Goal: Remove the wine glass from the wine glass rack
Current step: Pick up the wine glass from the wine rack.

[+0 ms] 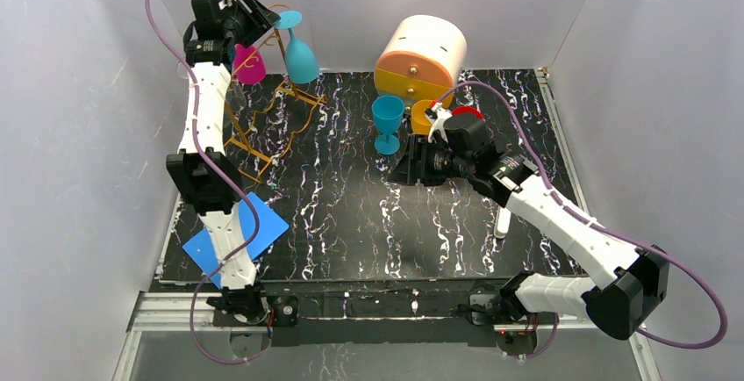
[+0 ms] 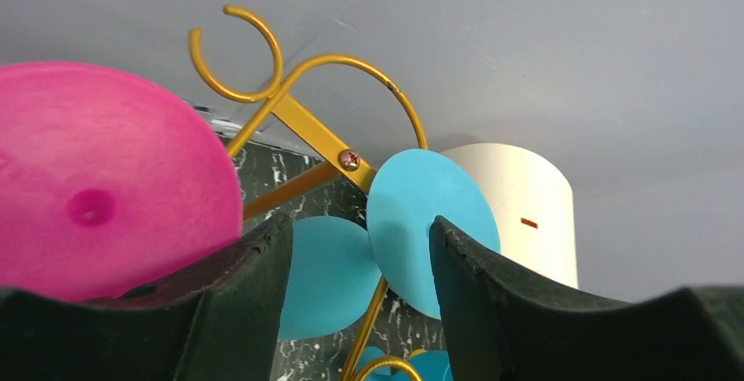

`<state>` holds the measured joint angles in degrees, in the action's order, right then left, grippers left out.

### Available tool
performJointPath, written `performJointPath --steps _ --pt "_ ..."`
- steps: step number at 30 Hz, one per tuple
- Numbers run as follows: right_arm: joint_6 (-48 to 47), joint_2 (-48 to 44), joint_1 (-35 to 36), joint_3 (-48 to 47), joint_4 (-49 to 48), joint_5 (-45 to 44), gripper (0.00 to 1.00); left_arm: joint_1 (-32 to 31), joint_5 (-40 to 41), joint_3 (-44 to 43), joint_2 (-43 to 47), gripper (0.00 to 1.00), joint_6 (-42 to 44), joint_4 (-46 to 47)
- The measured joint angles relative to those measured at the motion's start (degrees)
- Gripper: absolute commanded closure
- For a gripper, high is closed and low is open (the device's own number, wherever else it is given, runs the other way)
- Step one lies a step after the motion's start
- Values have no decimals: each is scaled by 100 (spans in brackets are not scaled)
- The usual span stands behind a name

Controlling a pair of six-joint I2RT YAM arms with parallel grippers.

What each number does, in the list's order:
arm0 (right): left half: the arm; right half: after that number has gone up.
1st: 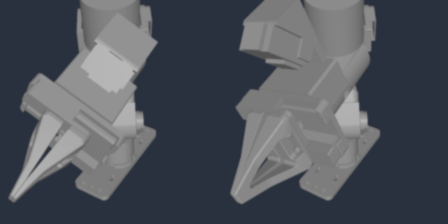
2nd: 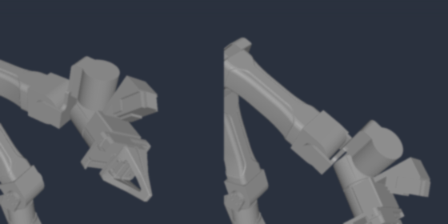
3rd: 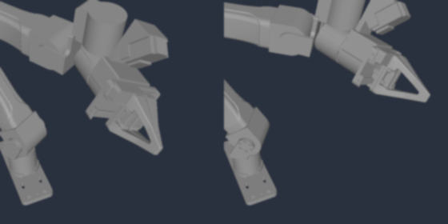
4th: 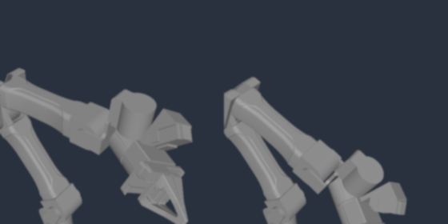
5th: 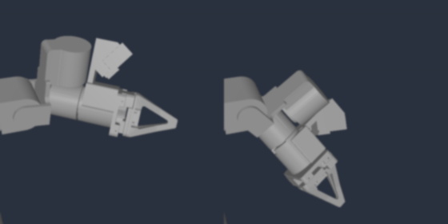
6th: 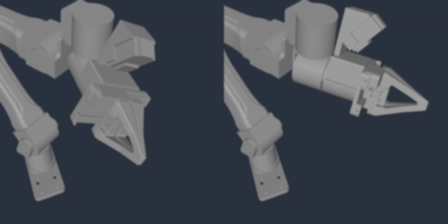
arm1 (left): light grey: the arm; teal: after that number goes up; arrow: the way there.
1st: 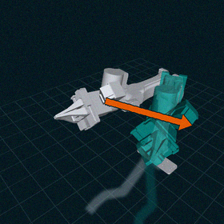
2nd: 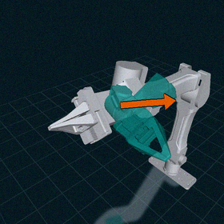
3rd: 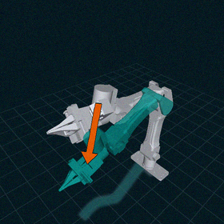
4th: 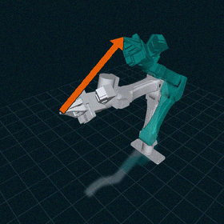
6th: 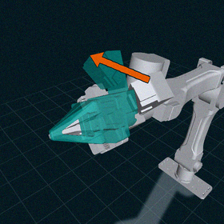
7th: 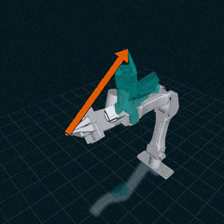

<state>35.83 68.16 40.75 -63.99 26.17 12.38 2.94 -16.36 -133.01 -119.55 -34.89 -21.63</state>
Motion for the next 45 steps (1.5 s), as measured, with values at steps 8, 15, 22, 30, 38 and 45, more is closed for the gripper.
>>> performJointPath --steps 8,15,22,30,38,45 --pt "170 66 0 0 63 85 34 -7 -479 219 -114 45 -363 304" --pt "243 232 0 0 94 129 35 -7 -605 236 -114 56 -525 378" --pt "299 352 -2 0 116 151 35 -7 -675 267 -109 70 -638 501" --pt "321 413 0 -2 120 197 35 -7 -697 269 -92 94 -763 603" --pt "328 422 0 -4 129 214 35 -48 -793 291 31 100 -1032 691" --pt "343 422 0 -4 138 216 35 -44 -841 431 39 100 -1209 870"
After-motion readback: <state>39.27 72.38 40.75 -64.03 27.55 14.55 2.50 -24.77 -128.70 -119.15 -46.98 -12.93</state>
